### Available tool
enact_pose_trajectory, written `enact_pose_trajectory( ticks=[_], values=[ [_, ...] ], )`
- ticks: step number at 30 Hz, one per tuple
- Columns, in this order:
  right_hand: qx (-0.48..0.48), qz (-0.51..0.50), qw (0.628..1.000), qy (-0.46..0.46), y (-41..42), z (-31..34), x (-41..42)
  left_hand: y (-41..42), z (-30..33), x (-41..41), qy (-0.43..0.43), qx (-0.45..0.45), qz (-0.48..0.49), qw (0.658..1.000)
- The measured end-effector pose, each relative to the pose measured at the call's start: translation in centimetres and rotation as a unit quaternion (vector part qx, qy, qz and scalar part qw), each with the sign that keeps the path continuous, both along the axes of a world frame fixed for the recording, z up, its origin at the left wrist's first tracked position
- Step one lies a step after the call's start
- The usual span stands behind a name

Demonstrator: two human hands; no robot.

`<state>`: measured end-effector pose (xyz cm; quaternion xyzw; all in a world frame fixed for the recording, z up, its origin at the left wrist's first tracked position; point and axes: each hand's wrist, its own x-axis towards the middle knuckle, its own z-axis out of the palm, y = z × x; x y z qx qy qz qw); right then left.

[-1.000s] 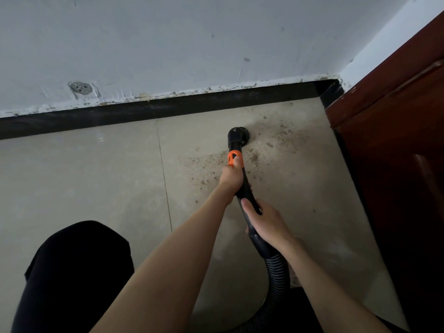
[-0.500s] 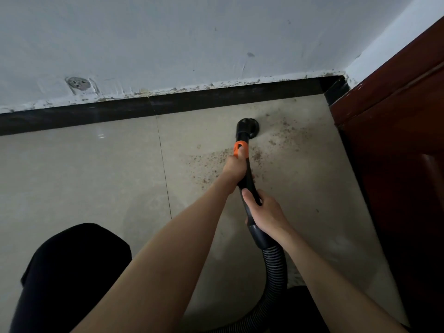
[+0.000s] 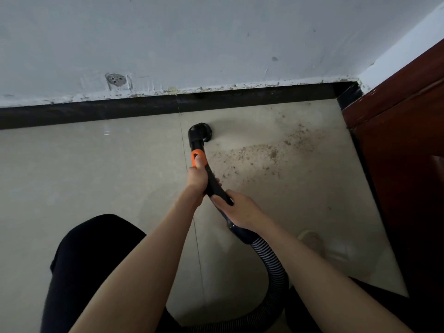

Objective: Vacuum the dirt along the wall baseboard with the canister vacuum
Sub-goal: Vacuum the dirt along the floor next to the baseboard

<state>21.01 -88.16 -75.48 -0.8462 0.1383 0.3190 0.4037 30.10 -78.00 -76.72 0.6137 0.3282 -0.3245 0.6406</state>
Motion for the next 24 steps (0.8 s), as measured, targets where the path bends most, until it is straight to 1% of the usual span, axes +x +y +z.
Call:
enact_pose_trajectory(
  ticks=[7,15,18,24],
  values=[
    [-0.033,0.041,0.998,0.018,2.5,0.8,-2.7,3.2,0.2,-3.6,0.004,-0.009,0.029,1.0],
    [-0.047,0.022,0.998,0.038,3.1,1.7,-4.1,3.5,0.2,-5.1,0.013,-0.029,0.042,0.999],
    [-0.035,0.009,0.998,0.046,3.3,2.1,-4.4,3.6,0.5,-5.6,0.012,-0.036,0.042,0.998],
    [-0.03,0.014,0.998,0.052,1.9,2.8,-4.4,2.4,0.9,-6.0,0.007,-0.035,0.051,0.998]
  ],
)
